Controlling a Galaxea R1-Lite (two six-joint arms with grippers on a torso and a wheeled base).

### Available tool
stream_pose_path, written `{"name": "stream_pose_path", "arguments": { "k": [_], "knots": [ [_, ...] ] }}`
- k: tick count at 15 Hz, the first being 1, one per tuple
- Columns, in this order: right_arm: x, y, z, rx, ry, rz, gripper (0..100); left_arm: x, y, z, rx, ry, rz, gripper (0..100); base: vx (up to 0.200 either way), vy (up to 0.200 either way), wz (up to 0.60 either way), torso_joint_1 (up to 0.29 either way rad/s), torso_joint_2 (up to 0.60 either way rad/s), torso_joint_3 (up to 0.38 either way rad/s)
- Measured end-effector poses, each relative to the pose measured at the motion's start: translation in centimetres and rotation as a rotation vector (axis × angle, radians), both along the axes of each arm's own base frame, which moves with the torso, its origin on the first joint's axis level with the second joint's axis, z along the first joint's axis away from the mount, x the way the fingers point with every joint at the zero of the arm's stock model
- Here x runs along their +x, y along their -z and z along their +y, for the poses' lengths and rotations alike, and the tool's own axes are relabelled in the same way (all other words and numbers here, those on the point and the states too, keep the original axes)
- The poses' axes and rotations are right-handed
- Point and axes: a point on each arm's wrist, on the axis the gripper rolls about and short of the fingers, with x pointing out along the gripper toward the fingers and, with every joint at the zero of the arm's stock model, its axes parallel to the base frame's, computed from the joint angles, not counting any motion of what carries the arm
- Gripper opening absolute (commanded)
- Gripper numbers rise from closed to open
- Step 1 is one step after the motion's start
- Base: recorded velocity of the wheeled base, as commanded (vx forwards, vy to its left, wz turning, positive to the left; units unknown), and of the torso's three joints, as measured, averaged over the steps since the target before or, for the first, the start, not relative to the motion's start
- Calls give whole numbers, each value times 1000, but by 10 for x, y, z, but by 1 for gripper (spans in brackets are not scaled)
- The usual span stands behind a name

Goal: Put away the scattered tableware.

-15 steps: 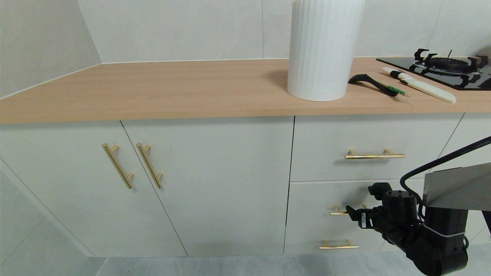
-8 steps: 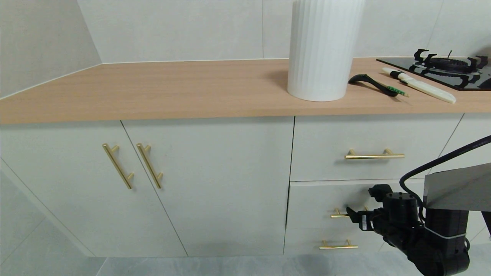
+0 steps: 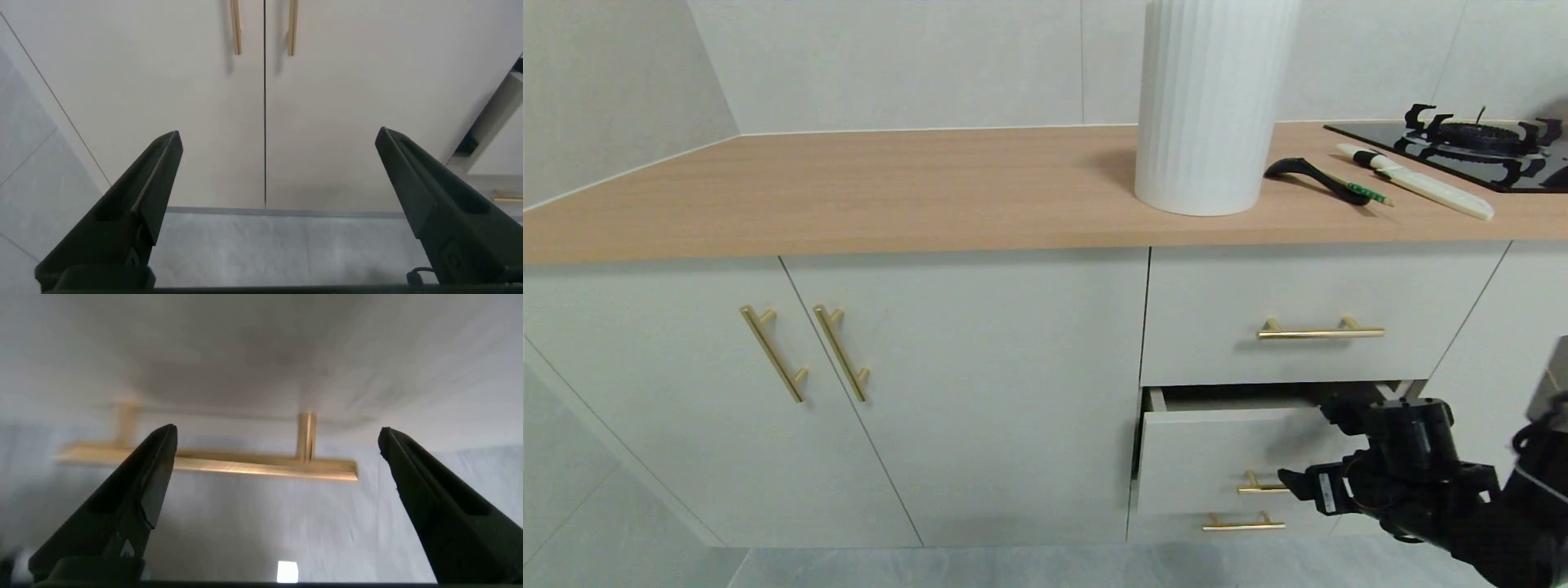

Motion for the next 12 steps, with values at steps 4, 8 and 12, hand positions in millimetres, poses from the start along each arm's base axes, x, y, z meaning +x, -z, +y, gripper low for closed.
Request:
{"name": "stream_pose_path", "arguments": {
  "k": [4,8,12],
  "knots": [
    [-43,-83,8,18,-79,-14,100,0,0,0,0,0,0,100,0,0,0,0,0,0],
    [-41,-121,15,68,-94,-136,100,0,0,0,0,0,0,100,0,0,0,0,0,0],
    [3,-112,22,76,-60,-117,100,0,0,0,0,0,0,100,0,0,0,0,0,0]
  ]
}}
